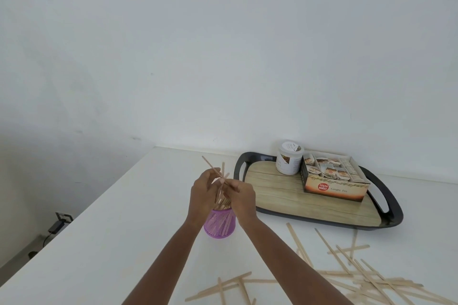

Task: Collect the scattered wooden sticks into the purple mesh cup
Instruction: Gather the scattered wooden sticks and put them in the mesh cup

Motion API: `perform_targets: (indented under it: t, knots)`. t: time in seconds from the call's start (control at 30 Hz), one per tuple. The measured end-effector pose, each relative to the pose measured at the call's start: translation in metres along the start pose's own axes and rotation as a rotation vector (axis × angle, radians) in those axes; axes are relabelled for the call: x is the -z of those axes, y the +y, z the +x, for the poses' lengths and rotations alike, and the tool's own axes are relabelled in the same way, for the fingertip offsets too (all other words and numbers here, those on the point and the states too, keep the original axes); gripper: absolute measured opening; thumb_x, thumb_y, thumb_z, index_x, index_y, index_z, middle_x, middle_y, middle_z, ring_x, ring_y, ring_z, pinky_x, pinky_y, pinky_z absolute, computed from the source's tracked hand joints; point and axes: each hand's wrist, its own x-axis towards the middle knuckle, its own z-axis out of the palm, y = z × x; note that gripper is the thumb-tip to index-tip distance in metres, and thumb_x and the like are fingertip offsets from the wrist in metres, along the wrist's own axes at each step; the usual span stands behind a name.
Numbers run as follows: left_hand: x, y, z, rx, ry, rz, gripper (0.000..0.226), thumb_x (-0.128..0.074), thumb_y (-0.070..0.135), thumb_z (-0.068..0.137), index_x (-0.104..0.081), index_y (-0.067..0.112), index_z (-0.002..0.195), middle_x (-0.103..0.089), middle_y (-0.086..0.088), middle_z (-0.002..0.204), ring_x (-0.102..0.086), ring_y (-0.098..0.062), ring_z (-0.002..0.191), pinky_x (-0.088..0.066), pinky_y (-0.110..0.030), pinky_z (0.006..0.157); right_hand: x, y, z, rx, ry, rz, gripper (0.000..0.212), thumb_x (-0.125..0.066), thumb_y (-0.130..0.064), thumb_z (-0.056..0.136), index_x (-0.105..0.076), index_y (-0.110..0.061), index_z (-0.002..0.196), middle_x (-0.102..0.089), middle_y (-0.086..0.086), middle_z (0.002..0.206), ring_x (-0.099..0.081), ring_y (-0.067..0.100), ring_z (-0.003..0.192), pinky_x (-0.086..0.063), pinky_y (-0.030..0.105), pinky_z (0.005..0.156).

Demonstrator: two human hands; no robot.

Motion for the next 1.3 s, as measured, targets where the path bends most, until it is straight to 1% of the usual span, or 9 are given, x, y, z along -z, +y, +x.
perform_targets:
  t: [0.13, 0.3, 0.4, 0.5, 0.73, 0.83, 0.93, 1.03, 1.3]
  knots:
    - [-0.003, 0.002, 0.002, 0.017, -0.003, -0.065, 0.019, -0.053, 0.006, 0.091, -0.059, 0.007, 0.109, -0.065, -0.006, 0.104, -0.06, -0.018, 0.099, -0.047, -0.018, 0.083, -0.001, 0.0, 0.0, 0.112, -0.074, -0.258, 0.019, -0.054, -0.005, 0.089, -0.071, 0.002, 0.087, -0.07, 0.02, 0.072, -0.054, 0.015, 0.055, -0.039, 0.018, 0.055]
    - [-0.004, 0.002, 0.004, -0.048, 0.02, 0.027, 0.019, -0.048, 0.011, 0.095, -0.061, 0.007, 0.108, -0.064, -0.002, 0.097, -0.061, -0.017, 0.094, -0.048, -0.009, 0.073, 0.004, -0.006, 0.0, 0.154, -0.11, -0.328, 0.018, -0.052, -0.001, 0.087, -0.067, 0.003, 0.097, -0.072, 0.022, 0.093, -0.067, 0.032, 0.087, -0.054, 0.04, 0.082]
    - [-0.004, 0.004, 0.003, -0.093, 0.005, 0.105, 0.023, -0.045, 0.013, 0.096, -0.061, 0.006, 0.112, -0.065, -0.001, 0.1, -0.061, -0.017, 0.095, -0.045, -0.003, 0.071, 0.014, -0.01, -0.001, 0.163, -0.081, -0.315, 0.024, -0.054, -0.002, 0.087, -0.065, -0.003, 0.109, -0.07, 0.015, 0.107, -0.066, 0.023, 0.099, -0.048, 0.019, 0.081]
    - [-0.007, 0.006, -0.002, -0.125, -0.007, 0.157, 0.028, -0.041, 0.018, 0.098, -0.059, 0.009, 0.118, -0.064, -0.004, 0.117, -0.059, -0.021, 0.105, -0.042, -0.016, 0.085, 0.028, -0.01, -0.003, 0.137, -0.034, -0.285, 0.03, -0.052, 0.001, 0.088, -0.06, -0.002, 0.117, -0.065, 0.014, 0.119, -0.062, 0.021, 0.108, -0.044, 0.015, 0.087]
    - [-0.016, 0.014, -0.035, -0.419, 0.127, 0.341, 0.033, -0.031, 0.023, 0.099, -0.055, 0.017, 0.121, -0.045, 0.014, 0.13, -0.024, 0.003, 0.135, -0.029, -0.017, 0.102, 0.069, 0.007, -0.023, 0.136, 0.076, -0.351, 0.031, -0.049, 0.009, 0.084, -0.065, -0.003, 0.108, -0.067, 0.011, 0.112, -0.061, 0.019, 0.106, -0.042, 0.017, 0.09]
    - [-0.025, 0.015, -0.054, -0.642, 0.003, 0.501, 0.035, -0.03, 0.02, 0.097, -0.057, 0.011, 0.117, -0.048, 0.007, 0.13, -0.031, -0.008, 0.136, -0.034, -0.018, 0.102, 0.094, 0.024, -0.037, 0.127, 0.086, -0.432, 0.029, -0.049, 0.009, 0.084, -0.068, -0.004, 0.101, -0.07, 0.009, 0.105, -0.061, 0.015, 0.101, -0.04, 0.005, 0.084]
    - [-0.04, 0.009, -0.072, -0.75, -0.158, 0.629, 0.034, -0.034, 0.019, 0.093, -0.06, 0.009, 0.113, -0.06, -0.008, 0.125, -0.047, -0.021, 0.128, -0.044, -0.027, 0.099, 0.122, 0.04, -0.051, 0.068, 0.065, -0.528, 0.027, -0.05, 0.007, 0.084, -0.069, -0.006, 0.099, -0.07, 0.007, 0.104, -0.061, 0.015, 0.1, -0.04, 0.013, 0.088]
    - [-0.062, -0.002, -0.087, -0.672, -0.264, 0.689, 0.03, -0.037, 0.021, 0.094, -0.059, 0.013, 0.113, -0.06, -0.005, 0.123, -0.057, -0.018, 0.119, -0.046, -0.022, 0.089, 0.155, 0.054, -0.061, -0.04, 0.059, -0.625, 0.028, -0.048, 0.006, 0.085, -0.068, -0.008, 0.098, -0.068, 0.006, 0.107, -0.06, 0.016, 0.103, -0.036, 0.014, 0.088]
    - [-0.113, -0.039, -0.106, -0.188, -0.498, 0.862, 0.047, -0.027, 0.035, 0.1, -0.025, 0.014, 0.143, -0.037, -0.005, 0.145, -0.028, -0.016, 0.138, -0.027, -0.026, 0.112, 0.234, 0.069, -0.077, -0.133, 0.043, -0.895, 0.032, -0.037, 0.001, 0.091, -0.062, -0.007, 0.111, -0.06, 0.008, 0.122, -0.056, 0.02, 0.112, -0.045, 0.031, 0.096]
